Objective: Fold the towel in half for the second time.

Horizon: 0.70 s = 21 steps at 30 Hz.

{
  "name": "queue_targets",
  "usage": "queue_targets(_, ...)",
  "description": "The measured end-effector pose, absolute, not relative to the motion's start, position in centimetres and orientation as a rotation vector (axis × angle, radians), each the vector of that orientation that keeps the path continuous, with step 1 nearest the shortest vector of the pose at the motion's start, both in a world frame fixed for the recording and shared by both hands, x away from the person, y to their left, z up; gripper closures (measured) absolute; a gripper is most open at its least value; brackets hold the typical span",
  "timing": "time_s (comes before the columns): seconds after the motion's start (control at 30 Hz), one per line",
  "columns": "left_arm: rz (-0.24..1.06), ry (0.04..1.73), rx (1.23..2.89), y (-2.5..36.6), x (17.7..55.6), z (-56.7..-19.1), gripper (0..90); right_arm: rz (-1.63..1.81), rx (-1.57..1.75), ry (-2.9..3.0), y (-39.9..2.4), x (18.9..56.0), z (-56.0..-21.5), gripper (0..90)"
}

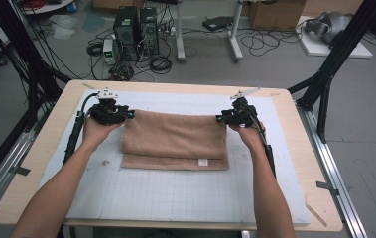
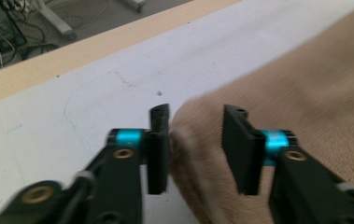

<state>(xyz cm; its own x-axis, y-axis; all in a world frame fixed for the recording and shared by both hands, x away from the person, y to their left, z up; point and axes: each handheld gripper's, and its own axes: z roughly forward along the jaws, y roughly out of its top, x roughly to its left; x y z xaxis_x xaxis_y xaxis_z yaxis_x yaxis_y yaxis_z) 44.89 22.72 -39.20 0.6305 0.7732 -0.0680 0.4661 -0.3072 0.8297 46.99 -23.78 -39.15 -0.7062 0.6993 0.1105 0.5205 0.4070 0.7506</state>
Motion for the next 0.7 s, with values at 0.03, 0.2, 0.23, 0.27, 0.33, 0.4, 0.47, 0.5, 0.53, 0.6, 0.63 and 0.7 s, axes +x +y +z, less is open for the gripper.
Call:
queue_targets(0.03, 0.423, 0.969, 1.97, 22.9, 44.7, -39.4, 56.1, 1.18, 1.095, 2.454, -23.8, 46.9, -39.3, 49.0)
queue_targets(0.2, 0.391, 0.913, 1.988, 23.3, 42.4, -40.3, 55.0, 1.165, 1.035, 2.486, -23.5, 44.8, -39.4, 45.1)
queue_targets(0.23, 0.367, 0.904, 2.008, 23.3, 42.0, -40.5, 55.0, 1.154, 1.022, 2.491, -23.4, 44.2, -39.3, 44.3)
queue_targets(0.27, 0.351, 0.888, 2.031, 23.2, 41.5, -40.6, 54.7, 1.156, 1.003, 2.492, -23.4, 43.7, -39.3, 44.4)
queue_targets(0.33, 0.366, 0.854, 2.029, 23.2, 40.4, -40.8, 55.9, 1.173, 0.982, 2.495, -23.5, 42.6, -39.3, 44.4)
queue_targets(0.4, 0.33, 0.837, 2.023, 23.3, 39.5, -41.1, 55.9, 1.184, 0.956, 2.505, -23.6, 41.4, -39.3, 45.1)
queue_targets(0.47, 0.334, 0.827, 2.042, 23.4, 38.7, -41.4, 55.9, 1.2, 0.931, 2.505, -23.6, 40.2, -39.4, 46.0)
queue_targets(0.5, 0.32, 0.826, 2.036, 23.6, 38.4, -41.7, 56.2, 1.216, 0.921, 2.505, -23.7, 39.7, -39.5, 47.1)
queue_targets(0.53, 0.321, 0.825, 2.04, 23.6, 38.3, -41.8, 56.7, 1.217, 0.901, 2.512, -23.7, 39.1, -39.7, 48.1)
queue_targets(0.6, 0.322, 0.828, 2.041, 23.7, 38.0, -42.1, 58.2, 1.205, 0.894, 2.527, -23.7, 38.6, -40.1, 48.8)
queue_targets(0.63, 0.315, 0.825, 2.047, 23.7, 38.0, -42.3, 59.7, 1.216, 0.89, 2.536, -23.7, 38.3, -40.3, 50.5)
queue_targets(0.7, 0.283, 0.806, 2.077, 23.5, 37.9, -42.7, 61.0, 1.222, 0.877, 2.557, -23.6, 37.8, -40.8, 52.1)
